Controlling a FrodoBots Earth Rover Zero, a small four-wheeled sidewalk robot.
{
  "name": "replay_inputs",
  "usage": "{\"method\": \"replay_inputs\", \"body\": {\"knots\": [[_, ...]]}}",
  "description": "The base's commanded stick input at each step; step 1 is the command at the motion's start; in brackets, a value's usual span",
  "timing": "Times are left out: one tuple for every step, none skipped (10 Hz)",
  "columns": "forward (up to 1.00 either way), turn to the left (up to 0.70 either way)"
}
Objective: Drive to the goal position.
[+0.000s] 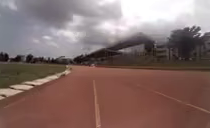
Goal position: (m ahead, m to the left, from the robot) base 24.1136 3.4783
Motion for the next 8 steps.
{"method": "replay_inputs", "body": {"knots": [[0.45, 0.0], [0.45, 0.0], [0.45, 0.0], [0.45, 0.0], [0.45, 0.0], [0.45, 0.0], [0.45, 0.0], [0.45, 0.0]]}}
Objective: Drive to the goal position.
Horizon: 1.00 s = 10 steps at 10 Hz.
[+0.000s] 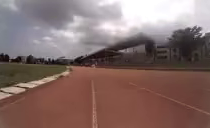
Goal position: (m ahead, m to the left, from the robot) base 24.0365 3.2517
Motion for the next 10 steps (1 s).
{"method": "replay_inputs", "body": {"knots": [[0.45, 0.0], [0.45, 0.0], [0.45, 0.0], [0.45, 0.0], [0.45, 0.0], [0.45, 0.0], [0.45, 0.0], [0.45, 0.0], [0.45, 0.0], [0.45, 0.0]]}}
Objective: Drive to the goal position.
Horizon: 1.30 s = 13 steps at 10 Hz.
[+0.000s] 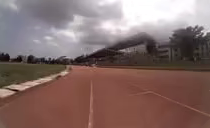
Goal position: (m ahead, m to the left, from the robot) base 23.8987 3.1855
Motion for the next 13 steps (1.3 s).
{"method": "replay_inputs", "body": {"knots": [[0.45, 0.0], [0.45, 0.0], [0.45, 0.0], [0.45, 0.0], [0.45, 0.0], [0.45, 0.0], [0.45, 0.0], [0.45, 0.0], [0.45, 0.0], [0.45, 0.0], [0.45, 0.0], [0.45, 0.0], [0.45, 0.0]]}}
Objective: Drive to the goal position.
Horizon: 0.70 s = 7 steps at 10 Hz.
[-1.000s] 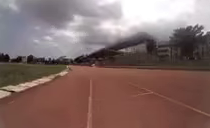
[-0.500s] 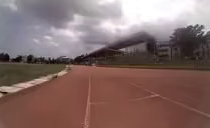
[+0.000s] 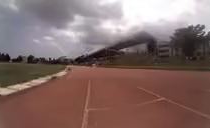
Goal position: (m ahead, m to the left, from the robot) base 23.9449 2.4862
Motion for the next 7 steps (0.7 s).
{"method": "replay_inputs", "body": {"knots": [[0.45, 0.0], [0.45, 0.0], [0.45, 0.0], [0.45, 0.0], [0.45, 0.0], [0.45, 0.0], [0.45, 0.0]]}}
